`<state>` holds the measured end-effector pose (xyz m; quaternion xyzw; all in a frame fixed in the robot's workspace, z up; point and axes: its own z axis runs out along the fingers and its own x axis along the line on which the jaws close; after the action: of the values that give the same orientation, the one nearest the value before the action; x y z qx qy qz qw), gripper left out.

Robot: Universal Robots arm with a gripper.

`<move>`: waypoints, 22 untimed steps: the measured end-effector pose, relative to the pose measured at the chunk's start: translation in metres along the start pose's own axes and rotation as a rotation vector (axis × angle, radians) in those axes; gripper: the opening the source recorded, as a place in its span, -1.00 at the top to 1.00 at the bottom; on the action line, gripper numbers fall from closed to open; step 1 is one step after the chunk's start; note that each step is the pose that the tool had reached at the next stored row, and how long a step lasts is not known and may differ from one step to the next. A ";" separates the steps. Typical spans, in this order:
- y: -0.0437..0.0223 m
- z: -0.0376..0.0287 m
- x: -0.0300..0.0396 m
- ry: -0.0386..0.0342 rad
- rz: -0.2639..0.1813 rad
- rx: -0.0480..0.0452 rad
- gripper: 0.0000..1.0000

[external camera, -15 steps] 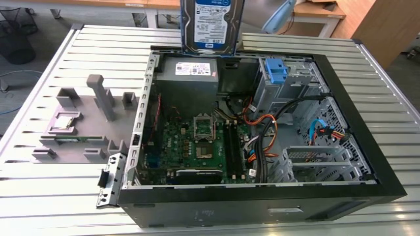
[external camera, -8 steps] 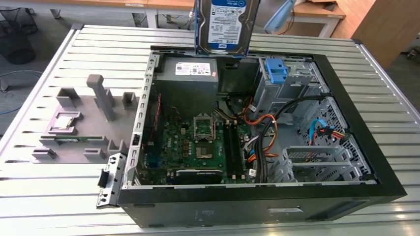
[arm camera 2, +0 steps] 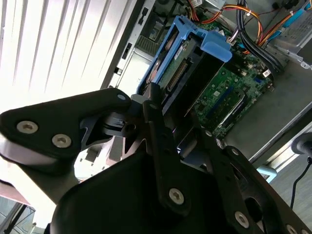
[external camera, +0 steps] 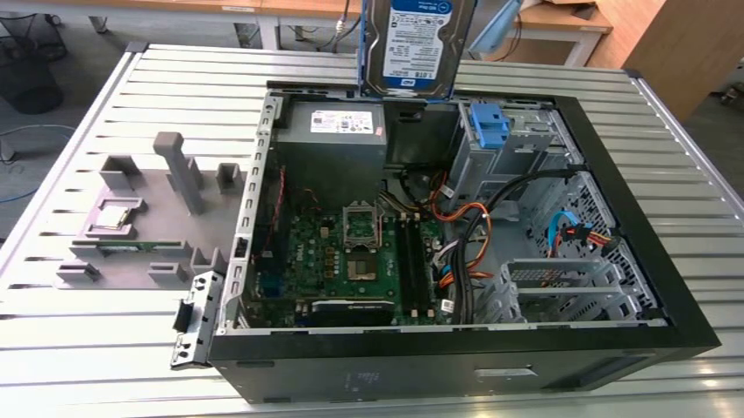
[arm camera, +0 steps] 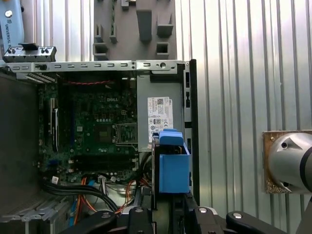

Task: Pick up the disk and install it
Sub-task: 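Pick up the disk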

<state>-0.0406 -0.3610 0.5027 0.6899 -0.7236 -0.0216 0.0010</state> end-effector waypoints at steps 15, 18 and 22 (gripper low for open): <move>-0.0011 -0.0006 0.0214 0.0136 0.001 0.0007 0.31; -0.0016 -0.0009 0.0310 0.0186 0.001 0.0009 0.31; -0.0022 -0.0013 0.0433 0.0248 0.001 0.0011 0.31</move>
<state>-0.0405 -0.4044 0.5027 0.6898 -0.7238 -0.0126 0.0096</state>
